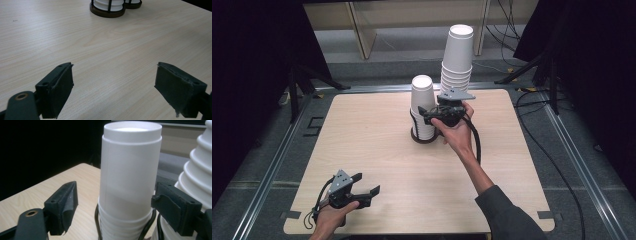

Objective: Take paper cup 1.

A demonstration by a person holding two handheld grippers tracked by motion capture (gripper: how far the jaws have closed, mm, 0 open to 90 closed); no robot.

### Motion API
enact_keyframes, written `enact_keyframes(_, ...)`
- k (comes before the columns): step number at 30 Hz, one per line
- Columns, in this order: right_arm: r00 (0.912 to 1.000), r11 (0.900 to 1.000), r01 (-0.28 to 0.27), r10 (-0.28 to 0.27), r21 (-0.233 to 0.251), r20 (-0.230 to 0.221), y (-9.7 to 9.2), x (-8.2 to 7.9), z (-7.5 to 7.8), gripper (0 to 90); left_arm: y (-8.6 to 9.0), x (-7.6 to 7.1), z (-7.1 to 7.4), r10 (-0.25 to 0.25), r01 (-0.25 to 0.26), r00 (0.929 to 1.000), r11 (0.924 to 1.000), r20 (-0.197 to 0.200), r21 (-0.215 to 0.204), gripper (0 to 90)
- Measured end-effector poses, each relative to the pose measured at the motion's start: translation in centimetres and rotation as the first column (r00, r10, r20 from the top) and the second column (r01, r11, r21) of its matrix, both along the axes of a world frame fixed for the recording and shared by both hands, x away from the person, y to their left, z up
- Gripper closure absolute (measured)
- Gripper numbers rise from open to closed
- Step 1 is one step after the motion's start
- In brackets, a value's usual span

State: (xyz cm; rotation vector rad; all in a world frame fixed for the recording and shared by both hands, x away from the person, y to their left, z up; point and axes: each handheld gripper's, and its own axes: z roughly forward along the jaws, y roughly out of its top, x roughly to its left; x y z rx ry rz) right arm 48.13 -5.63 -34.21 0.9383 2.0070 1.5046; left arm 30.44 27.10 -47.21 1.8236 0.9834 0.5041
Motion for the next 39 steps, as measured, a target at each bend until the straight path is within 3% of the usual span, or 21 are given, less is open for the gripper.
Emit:
enact_keyframes(9, 0.9985, 0.9985, 0.050, -0.050, -0.023, -0.022, 1.2, 1.2, 0.3, 21.9, 0.0, 0.0, 0.1, -0.001, 0.001, 1.0000, 1.0000, -0.001, 0.004, 14.5)
enact_keyframes(11, 0.9975, 0.9979, 0.062, -0.062, -0.021, -0.034, 1.3, 1.4, 0.2, 21.6, -0.1, 0.0, -0.1, -0.008, 0.008, 1.0000, 0.9997, 0.005, -0.022, 14.5)
enact_keyframes(14, 0.9969, 0.9970, 0.073, -0.074, -0.026, -0.028, 1.5, 1.8, 0.1, 20.0, -0.1, -0.1, -0.1, 0.007, -0.007, 0.9999, 0.9996, -0.012, -0.027, 14.5)
enact_keyframes(18, 0.9951, 0.9951, 0.092, -0.093, -0.036, -0.034, 2.0, 2.0, 0.2, 19.1, -0.1, -0.1, -0.1, 0.002, -0.003, 1.0000, 0.9996, -0.006, -0.028, 14.5)
enact_keyframes(21, 0.9926, 0.9925, 0.119, -0.119, -0.030, -0.025, 2.3, 2.2, 0.3, 19.6, -0.2, -0.1, -0.1, 0.002, -0.002, 0.9999, 0.9997, -0.010, -0.023, 14.5)
enact_keyframes(24, 0.9880, 0.9889, 0.146, -0.147, -0.028, -0.047, 2.8, 2.4, 0.3, 19.6, -0.1, 0.0, -0.1, -0.004, 0.004, 1.0000, 0.9997, 0.001, -0.025, 14.5)
enact_keyframes(25, 0.9870, 0.9876, 0.156, -0.156, -0.023, -0.038, 2.9, 2.6, 0.2, 19.2, -0.1, -0.2, -0.1, 0.006, -0.007, 0.9999, 0.9996, -0.012, -0.027, 14.5)
enact_keyframes(27, 0.9837, 0.9851, 0.170, -0.172, -0.024, -0.054, 3.2, 2.7, 0.2, 19.2, -0.1, -0.1, -0.1, 0.004, -0.004, 1.0000, 0.9995, -0.004, -0.032, 14.5)
enact_keyframes(29, 0.9833, 0.9839, 0.176, -0.177, -0.033, -0.043, 3.3, 3.0, 0.2, 20.5, 0.0, 0.0, -0.1, -0.011, 0.011, 0.9999, 0.9997, 0.010, -0.022, 14.5)
enact_keyframes(31, 0.9792, 0.9813, 0.192, -0.192, -0.006, -0.065, 3.6, 3.0, 0.1, 20.0, -0.1, -0.2, -0.1, 0.000, 0.000, 1.0000, 0.9995, -0.005, -0.032, 14.5)
enact_keyframes(35, 0.9769, 0.9781, 0.207, -0.208, -0.022, -0.050, 3.8, 3.2, 0.1, 18.9, -0.1, -0.2, -0.1, -0.002, 0.002, 1.0000, 0.9996, -0.002, -0.029, 14.5)
enact_keyframes(39, 0.9754, 0.9768, 0.214, -0.214, -0.009, -0.051, 4.0, 3.4, -0.1, 18.1, 0.0, 0.0, 0.0, -0.023, 0.023, 0.9996, 0.9997, 0.015, -0.004, 14.5)
